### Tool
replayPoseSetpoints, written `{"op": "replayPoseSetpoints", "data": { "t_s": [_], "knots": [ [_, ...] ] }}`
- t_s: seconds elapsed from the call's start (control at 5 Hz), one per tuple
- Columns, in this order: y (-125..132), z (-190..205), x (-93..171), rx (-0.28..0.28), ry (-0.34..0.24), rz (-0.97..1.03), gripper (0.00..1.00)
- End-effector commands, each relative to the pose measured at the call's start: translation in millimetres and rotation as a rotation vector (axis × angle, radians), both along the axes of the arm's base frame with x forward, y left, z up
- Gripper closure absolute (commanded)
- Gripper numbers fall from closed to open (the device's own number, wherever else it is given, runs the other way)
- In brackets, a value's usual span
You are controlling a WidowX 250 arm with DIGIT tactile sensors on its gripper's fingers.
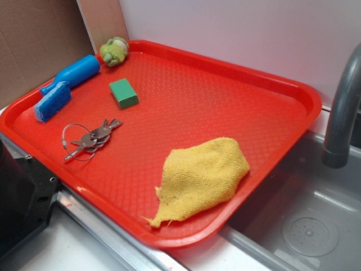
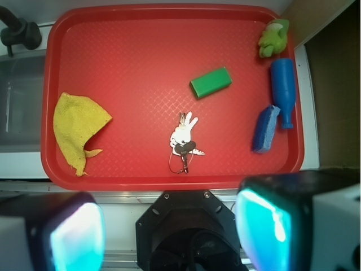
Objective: Grab the yellow cloth.
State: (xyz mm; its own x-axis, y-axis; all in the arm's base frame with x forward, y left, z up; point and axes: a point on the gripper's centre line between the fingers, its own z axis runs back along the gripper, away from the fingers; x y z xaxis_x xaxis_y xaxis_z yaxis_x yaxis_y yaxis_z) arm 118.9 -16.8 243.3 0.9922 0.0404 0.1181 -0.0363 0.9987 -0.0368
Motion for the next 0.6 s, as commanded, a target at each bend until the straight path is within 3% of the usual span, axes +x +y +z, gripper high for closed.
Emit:
{"op": "replayPoseSetpoints", "data": {
  "t_s": [0.0, 0.2, 0.4],
  "knots": [
    [0.0, 0.0, 0.0, 0.000, 0.000, 0.000, 0.00],
    [-39.8, -40.3, 21.3, 0.055, -0.052, -0.195, 0.00],
    [-68.3, -52.0, 32.2, 0.088, -0.100, -0.370, 0.00]
  ]
}}
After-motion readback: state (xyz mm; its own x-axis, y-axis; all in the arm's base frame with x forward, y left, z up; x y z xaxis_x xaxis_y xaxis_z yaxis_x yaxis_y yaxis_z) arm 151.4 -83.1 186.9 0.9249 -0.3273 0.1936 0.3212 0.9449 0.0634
